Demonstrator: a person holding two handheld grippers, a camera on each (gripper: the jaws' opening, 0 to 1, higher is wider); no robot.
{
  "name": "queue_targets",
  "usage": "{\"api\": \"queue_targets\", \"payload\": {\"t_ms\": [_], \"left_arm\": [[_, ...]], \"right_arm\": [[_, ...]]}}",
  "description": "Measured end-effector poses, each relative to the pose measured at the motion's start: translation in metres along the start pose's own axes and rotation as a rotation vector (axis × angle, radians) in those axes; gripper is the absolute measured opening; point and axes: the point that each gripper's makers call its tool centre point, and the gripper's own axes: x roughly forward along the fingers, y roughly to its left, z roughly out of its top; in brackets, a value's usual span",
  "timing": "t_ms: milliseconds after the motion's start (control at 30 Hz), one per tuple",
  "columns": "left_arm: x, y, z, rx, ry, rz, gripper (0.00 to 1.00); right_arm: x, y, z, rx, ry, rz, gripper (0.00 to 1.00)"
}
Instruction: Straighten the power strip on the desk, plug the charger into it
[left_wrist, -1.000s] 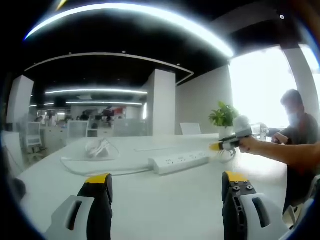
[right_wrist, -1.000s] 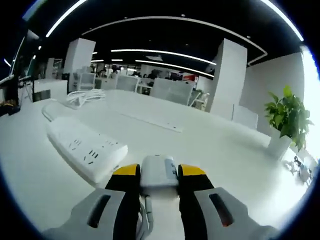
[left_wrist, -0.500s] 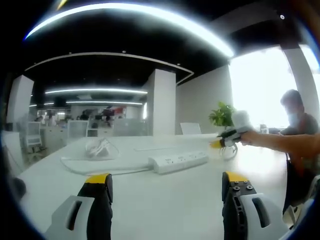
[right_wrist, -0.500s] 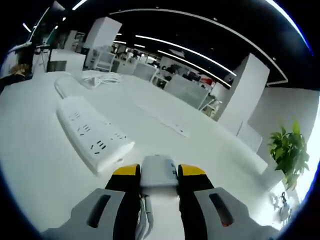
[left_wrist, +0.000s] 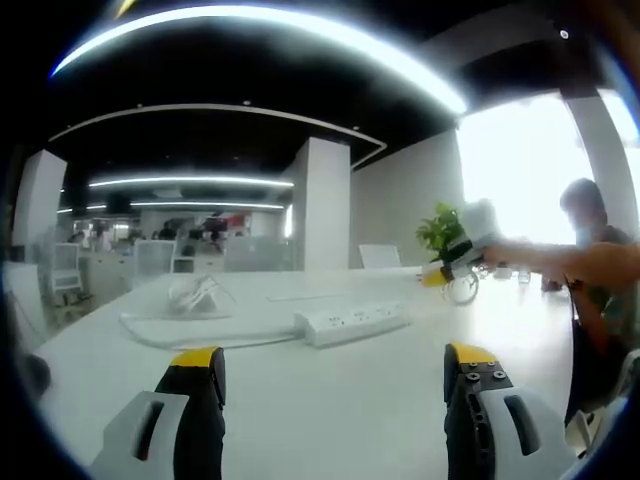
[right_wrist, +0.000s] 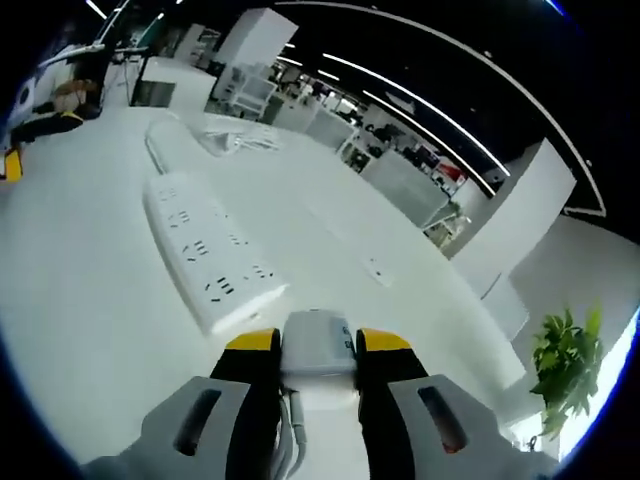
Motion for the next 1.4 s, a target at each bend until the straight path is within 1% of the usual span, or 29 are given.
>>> {"api": "queue_targets", "payload": {"t_ms": [67, 133, 233, 333, 567, 800, 900, 1033, 1067, 1267, 1400], "left_arm": [[0.000, 0.000, 0.000, 0.001, 0.001, 0.000, 0.93], [-0.001, 0.001, 0.000, 0.002, 0.003, 0.001, 0.93], [-0.001, 0.001, 0.000, 0.003, 0.004, 0.002, 0.93], [-0.001, 0.002, 0.000, 0.003, 0.004, 0.005, 0.93], [-0.002, 0.002, 0.000, 0.007, 0.006, 0.008, 0.93], [-0.004, 0.003, 0.002, 0.010, 0.005, 0.010, 0.93], [-0.004, 0.004, 0.001, 0.013, 0.008, 0.012, 0.93], [-0.005, 0.005, 0.002, 0.013, 0.006, 0.016, 0.93], [-0.006, 0.005, 0.002, 0.014, 0.007, 0.016, 0.93], [-0.006, 0.005, 0.002, 0.016, 0.006, 0.019, 0.93], [-0.006, 0.005, 0.003, 0.019, 0.007, 0.017, 0.93]], "right_arm": [[-0.001, 0.002, 0.001, -0.029, 0.016, 0.015, 0.27], [-0.003, 0.004, 0.005, -0.070, 0.028, 0.032, 0.27], [-0.004, 0.005, 0.012, -0.105, 0.045, 0.063, 0.27], [-0.006, 0.007, 0.019, -0.164, 0.071, 0.087, 0.27], [-0.010, 0.013, 0.035, -0.244, 0.103, 0.129, 0.27], [-0.008, 0.028, 0.045, -0.317, 0.136, 0.188, 0.27], [-0.010, 0.038, 0.042, -0.369, 0.173, 0.235, 0.27], [-0.010, 0.044, 0.041, -0.398, 0.213, 0.278, 0.27], [-0.010, 0.045, 0.041, -0.402, 0.218, 0.283, 0.27], [-0.005, 0.052, 0.036, -0.467, 0.298, 0.329, 0.27], [-0.001, 0.059, 0.035, -0.496, 0.331, 0.349, 0.27]]}}
